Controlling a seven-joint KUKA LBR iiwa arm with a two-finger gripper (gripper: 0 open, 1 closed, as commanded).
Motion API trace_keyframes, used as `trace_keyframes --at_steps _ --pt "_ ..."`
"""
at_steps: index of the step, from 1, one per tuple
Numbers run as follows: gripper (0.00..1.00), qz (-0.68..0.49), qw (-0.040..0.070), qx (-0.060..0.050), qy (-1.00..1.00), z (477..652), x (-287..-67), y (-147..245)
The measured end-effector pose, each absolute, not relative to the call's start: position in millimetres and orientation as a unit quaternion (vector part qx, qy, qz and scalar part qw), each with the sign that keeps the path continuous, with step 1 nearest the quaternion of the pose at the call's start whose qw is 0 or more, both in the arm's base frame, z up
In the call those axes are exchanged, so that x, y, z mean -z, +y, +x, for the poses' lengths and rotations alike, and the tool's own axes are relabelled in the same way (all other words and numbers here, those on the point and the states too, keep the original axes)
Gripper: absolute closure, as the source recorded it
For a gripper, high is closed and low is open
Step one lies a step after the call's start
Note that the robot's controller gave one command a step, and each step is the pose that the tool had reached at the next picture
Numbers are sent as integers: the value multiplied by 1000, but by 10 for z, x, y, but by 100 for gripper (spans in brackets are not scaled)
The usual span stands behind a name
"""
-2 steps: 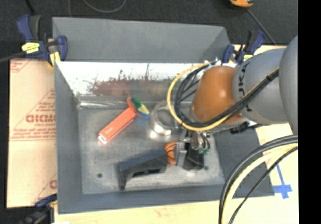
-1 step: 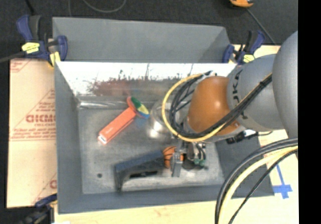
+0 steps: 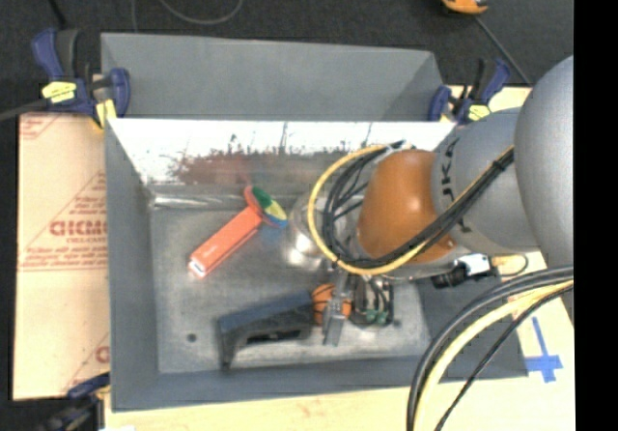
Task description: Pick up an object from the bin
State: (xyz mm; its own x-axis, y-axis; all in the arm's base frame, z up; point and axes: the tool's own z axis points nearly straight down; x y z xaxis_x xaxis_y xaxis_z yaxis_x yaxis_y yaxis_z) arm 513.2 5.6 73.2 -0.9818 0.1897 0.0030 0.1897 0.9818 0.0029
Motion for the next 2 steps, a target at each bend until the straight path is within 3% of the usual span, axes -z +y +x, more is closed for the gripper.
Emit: trace_keyframes --at_steps 2 --pt "0 -97 3 1 -995 5012 -728 -130"
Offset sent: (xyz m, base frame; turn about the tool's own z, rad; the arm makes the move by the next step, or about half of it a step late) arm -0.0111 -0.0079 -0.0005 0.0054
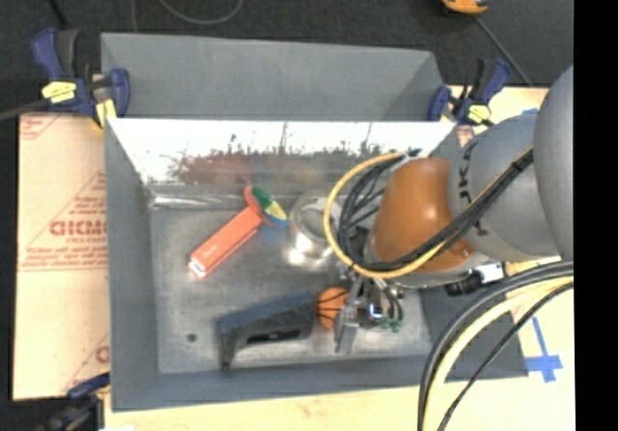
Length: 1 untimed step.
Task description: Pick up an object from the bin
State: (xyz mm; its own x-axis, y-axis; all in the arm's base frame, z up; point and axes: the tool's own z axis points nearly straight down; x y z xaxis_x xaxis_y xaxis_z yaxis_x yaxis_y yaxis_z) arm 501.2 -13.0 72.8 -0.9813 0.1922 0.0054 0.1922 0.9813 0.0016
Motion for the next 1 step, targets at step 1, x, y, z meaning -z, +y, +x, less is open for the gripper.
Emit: trace_keyframes --at_steps 1 --pt "0 -118 1 1 -993 4852 -780 -34"
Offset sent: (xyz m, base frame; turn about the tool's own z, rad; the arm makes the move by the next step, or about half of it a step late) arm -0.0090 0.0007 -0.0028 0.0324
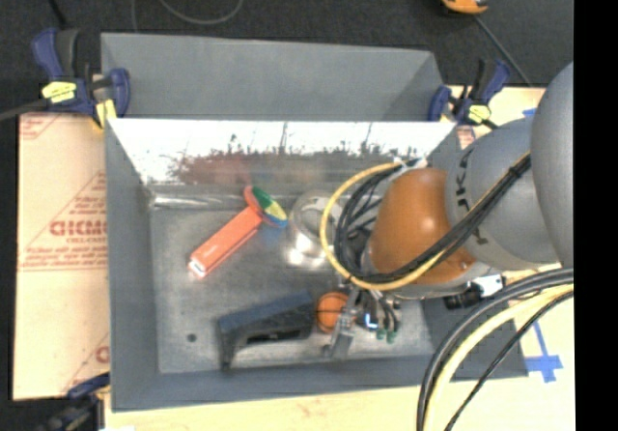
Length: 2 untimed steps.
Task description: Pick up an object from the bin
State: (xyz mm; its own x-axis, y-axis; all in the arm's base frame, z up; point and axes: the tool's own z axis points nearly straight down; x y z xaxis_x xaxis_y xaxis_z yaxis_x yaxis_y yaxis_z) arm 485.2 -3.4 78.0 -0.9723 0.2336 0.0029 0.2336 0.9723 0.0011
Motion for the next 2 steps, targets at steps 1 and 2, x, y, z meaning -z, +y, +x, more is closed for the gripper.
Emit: trace_keyframes --at_steps 1,2 --pt "100 -113 -1 0 -994 4926 -700 -124" --pt "100 -113 -1 0 -994 4926 -700 -124"
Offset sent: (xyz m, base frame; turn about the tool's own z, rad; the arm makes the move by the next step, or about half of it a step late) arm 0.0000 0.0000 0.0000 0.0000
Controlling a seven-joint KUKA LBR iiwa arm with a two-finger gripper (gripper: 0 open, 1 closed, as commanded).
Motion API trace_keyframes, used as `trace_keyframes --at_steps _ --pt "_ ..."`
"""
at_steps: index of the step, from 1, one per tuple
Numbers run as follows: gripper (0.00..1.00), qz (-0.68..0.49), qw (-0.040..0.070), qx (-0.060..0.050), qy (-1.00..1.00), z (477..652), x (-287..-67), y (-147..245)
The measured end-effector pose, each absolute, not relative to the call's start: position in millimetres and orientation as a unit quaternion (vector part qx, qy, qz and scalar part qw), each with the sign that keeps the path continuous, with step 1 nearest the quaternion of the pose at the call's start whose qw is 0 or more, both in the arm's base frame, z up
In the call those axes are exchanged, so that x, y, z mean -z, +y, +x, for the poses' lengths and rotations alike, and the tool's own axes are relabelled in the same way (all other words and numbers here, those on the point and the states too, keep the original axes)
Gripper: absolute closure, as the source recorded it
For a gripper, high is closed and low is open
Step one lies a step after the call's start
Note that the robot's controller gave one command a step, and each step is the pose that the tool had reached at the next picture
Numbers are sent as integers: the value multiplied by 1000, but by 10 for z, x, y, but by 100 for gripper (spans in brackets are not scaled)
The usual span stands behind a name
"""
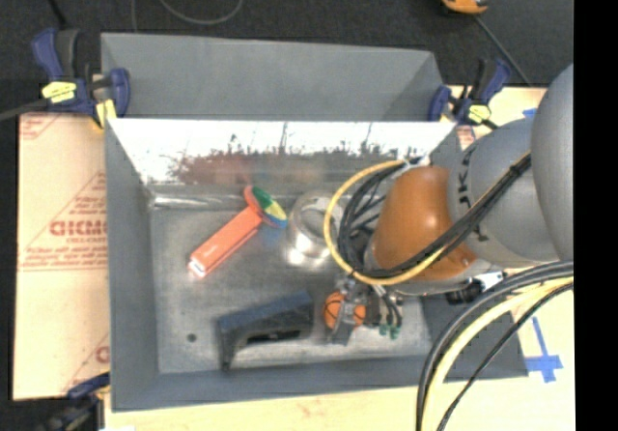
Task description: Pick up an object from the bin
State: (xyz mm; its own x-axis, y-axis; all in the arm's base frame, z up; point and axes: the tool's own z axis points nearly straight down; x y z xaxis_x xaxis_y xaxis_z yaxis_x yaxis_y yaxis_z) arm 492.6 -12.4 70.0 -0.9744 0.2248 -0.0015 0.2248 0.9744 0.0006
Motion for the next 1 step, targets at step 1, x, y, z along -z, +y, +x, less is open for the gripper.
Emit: trace_keyframes --at_steps 1 --pt "100 125 0 0 992 4962 -2759 -335"
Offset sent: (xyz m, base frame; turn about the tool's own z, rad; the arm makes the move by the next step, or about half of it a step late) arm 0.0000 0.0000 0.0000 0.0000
